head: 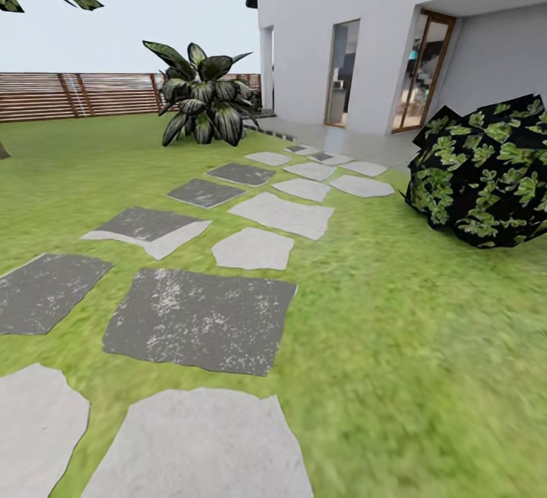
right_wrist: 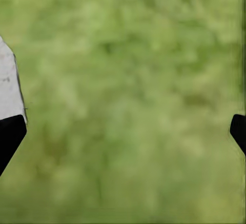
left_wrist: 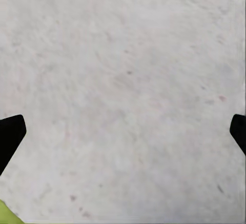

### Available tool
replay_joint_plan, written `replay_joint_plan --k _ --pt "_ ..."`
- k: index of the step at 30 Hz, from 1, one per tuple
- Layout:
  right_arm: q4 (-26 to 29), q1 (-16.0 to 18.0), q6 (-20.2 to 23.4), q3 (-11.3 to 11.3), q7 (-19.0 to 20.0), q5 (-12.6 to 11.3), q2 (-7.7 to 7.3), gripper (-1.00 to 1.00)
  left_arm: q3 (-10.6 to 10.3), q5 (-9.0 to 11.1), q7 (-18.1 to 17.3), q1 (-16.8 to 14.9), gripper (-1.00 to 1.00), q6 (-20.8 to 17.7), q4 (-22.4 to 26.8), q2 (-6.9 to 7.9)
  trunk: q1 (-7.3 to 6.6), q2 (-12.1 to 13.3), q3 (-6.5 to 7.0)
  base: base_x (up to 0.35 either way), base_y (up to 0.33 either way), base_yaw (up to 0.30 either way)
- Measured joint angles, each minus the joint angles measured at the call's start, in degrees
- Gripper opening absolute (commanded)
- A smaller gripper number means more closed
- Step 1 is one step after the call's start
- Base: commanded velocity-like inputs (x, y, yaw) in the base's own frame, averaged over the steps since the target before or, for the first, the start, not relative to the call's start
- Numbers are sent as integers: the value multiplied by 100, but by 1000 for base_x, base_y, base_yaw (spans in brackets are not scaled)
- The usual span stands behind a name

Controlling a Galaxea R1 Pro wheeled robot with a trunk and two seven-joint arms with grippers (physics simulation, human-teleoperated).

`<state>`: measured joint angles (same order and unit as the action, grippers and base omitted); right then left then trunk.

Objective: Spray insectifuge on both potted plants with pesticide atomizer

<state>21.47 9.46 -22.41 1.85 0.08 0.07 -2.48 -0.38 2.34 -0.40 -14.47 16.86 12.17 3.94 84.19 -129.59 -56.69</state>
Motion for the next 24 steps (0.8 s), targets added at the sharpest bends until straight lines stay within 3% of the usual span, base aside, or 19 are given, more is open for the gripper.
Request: replay_joint_plan --k 11,24 --pt "-7 1 -9 -2 0 7 0 100 0 1 0 1 100 -2 -1 0 0 0 0 262 -184 35" --pt "-17 2 -9 -2 -10 8 8 100 0 3 0 3 100 0 -1 1 0 0 0 281 -150 259"
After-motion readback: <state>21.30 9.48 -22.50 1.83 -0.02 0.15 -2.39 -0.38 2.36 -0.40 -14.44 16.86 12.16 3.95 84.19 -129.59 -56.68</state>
